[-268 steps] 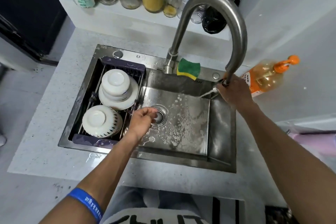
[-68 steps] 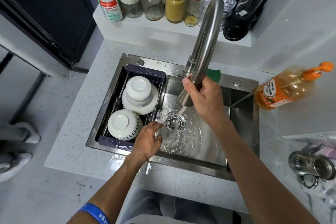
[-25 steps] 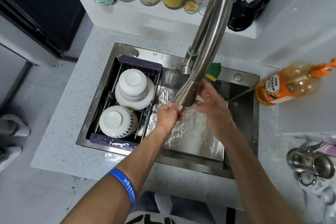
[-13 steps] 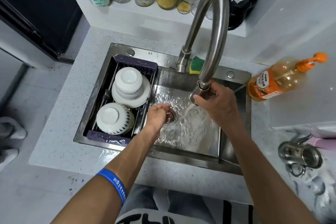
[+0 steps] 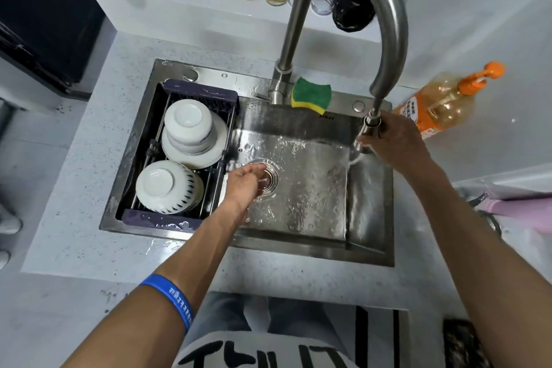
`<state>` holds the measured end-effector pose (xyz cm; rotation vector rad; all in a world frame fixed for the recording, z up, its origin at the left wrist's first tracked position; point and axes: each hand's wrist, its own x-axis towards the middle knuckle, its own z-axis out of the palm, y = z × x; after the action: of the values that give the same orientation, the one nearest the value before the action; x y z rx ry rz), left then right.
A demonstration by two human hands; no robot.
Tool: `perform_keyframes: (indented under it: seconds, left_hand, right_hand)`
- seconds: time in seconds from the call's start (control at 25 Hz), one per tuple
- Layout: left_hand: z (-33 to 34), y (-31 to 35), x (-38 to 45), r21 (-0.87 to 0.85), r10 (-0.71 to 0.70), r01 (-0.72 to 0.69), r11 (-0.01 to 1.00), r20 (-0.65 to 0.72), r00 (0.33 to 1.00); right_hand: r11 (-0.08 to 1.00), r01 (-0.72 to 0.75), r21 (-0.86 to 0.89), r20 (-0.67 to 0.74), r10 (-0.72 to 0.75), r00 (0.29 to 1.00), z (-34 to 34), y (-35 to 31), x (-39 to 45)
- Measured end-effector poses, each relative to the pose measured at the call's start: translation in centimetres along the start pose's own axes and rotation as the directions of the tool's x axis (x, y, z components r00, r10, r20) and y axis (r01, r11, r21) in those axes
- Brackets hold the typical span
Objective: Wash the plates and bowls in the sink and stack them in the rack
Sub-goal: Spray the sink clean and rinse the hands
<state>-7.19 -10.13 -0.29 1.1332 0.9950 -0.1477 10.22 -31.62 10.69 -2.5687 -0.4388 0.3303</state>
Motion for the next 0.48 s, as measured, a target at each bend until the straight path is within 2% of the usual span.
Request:
perform_keyframes:
  seconds: [0.12, 0.24, 0.36, 0.48]
  left_hand:
    - [-0.6, -0.2, 0.1, -0.006, 0.001, -0.001, 1.000, -0.017, 1.000]
    - [-1.4, -0.2, 0.1, -0.011, 0.008, -0.009, 1.000, -0.046, 0.999]
    - [-2.6, -0.1, -0.5, -0.012, 0.016, -0.017, 1.000, -0.081, 0.997]
    - [-4.6, -0.7, -0.9, -0.012, 0.012, -0.014, 1.000, -0.123, 0.992]
  right_hand:
    - [0.993, -0.013, -0.116, 0.167, 0.033, 0.985, 1.0, 0.7, -0.4]
    - [0.972, -0.011, -0.234, 0.265, 0.074, 0.961, 2.4, 0.9, -0.7]
    - [0.986, -0.104, -0.132, 0.362, 0.146, 0.921, 3.8, -0.2, -1.9]
    - [0.964, -0.197, 0.177, 0.368, 0.120, 0.922, 7.0, -3.7, -3.4]
